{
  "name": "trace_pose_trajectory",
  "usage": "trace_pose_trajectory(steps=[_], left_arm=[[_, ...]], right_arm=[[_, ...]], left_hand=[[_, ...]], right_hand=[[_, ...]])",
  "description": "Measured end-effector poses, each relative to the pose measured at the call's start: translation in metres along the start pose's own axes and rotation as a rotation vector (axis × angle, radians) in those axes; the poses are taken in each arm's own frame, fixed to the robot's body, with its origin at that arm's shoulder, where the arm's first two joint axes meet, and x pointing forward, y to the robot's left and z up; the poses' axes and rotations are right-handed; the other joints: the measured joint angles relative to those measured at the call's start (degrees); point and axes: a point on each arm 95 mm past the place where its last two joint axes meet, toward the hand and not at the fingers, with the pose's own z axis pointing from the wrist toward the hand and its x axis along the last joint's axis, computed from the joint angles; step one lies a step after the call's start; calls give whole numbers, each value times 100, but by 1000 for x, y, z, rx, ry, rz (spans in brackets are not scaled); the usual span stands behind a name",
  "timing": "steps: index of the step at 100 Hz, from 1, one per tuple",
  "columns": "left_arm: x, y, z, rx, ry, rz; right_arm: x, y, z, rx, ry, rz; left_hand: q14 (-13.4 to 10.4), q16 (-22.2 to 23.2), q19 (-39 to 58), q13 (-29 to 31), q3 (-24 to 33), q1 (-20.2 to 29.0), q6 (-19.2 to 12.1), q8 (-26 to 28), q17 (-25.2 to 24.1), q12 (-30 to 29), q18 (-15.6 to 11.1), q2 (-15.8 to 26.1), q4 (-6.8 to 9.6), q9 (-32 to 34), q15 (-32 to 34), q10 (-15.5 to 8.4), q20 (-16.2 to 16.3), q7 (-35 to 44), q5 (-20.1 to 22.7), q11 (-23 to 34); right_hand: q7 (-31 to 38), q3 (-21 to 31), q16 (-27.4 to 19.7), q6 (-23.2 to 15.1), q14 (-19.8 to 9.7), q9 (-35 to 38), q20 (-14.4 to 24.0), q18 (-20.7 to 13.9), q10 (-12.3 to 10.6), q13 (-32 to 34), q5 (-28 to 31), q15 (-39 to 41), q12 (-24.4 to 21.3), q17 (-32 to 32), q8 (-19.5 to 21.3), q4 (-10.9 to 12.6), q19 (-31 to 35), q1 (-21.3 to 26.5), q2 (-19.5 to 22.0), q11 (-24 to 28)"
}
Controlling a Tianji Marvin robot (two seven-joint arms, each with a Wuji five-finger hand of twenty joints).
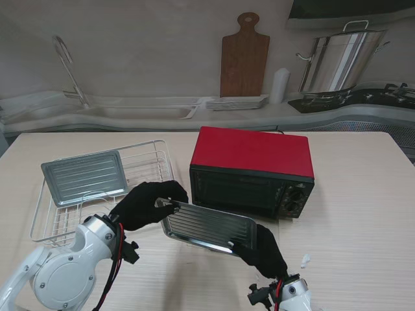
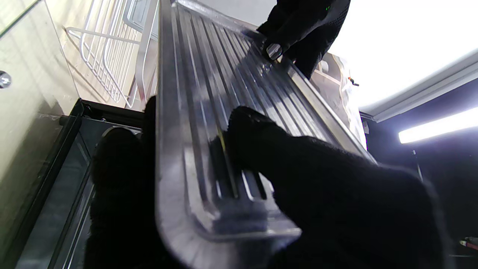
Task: Slide the trays into the oven
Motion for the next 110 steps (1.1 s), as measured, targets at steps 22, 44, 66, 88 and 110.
trace_pose_trajectory(steps=[22,44,66,88,110], left_arm=[[1,-3,-4,-23,14,18],[3,-4,-9,-38,25,29],[6,-5,-14,-11,31,23],[9,-8,-26,124,28,-8],[10,-6,-40,219,11,14]], right_arm=[[1,0,1,-35,-21,28],[2,0,2,-54,-32,46],[4,0,3,-62,-44,76],[6,1,3,-62,-70,128],[4,2,3,-63,-129,149]], left_hand=[[-200,-576,-914,-716,134,-1380,533,-1051,-417,-2352,-59,632,253,-1596,-995,202,-148,-1181,-764,364],[-280,-893,-1921,-1373,-514,-2442,706,-1632,-773,-2794,-136,715,273,-2446,-1792,202,-218,-2080,-1392,-33],[-283,-961,-2326,-1496,-753,-2800,753,-1726,-859,-2868,-175,724,273,-2634,-2082,202,-218,-2357,-1517,-185],[-283,-1047,-2797,-1540,-987,-3079,753,-1862,-884,-3028,-180,885,273,-2787,-2253,205,-219,-2562,-1519,-437],[-281,-1199,-3498,-1612,-1552,-3134,665,-2041,-886,-3211,-180,1224,273,-2795,-2488,206,-150,-2694,-1519,-672]], right_hand=[[-30,138,0,-33,26,154,0,33,42,17,229,-1,27,65,164,5,6,62,-87,43],[-31,186,0,-194,110,184,0,93,78,18,422,-1,40,127,222,-45,60,62,-119,95],[-30,194,0,-196,148,232,0,142,100,76,513,-7,73,220,222,-105,74,62,-143,97],[-31,220,54,-196,196,239,0,191,156,142,598,0,76,291,222,-110,155,62,-182,110],[-30,221,57,-196,224,239,0,225,170,142,602,0,76,299,222,-110,203,62,-183,113]])
